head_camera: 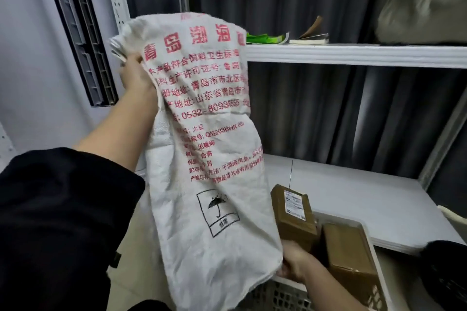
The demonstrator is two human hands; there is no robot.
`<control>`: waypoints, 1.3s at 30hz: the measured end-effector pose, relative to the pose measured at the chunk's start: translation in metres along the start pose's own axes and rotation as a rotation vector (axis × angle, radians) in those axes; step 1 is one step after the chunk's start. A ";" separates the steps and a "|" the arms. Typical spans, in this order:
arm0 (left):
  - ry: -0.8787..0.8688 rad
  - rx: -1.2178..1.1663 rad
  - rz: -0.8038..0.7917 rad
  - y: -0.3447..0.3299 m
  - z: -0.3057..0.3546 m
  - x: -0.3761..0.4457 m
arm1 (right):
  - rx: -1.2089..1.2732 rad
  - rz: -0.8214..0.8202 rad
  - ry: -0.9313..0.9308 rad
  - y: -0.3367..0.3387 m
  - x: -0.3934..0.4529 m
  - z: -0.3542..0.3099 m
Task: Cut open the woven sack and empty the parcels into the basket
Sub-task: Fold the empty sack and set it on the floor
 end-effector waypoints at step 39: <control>0.175 0.839 -0.513 0.006 -0.068 -0.061 | -0.101 0.225 1.190 -0.041 -0.145 -0.304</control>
Point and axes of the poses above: each hand's wrist, its own x-axis towards the middle knuckle, its own y-axis out of the back of the hand, z = x × y, the point moved 6 cm from there along x, towards the middle knuckle, and after that the axes turned 8 degrees about -z, right-handed, at the moved point
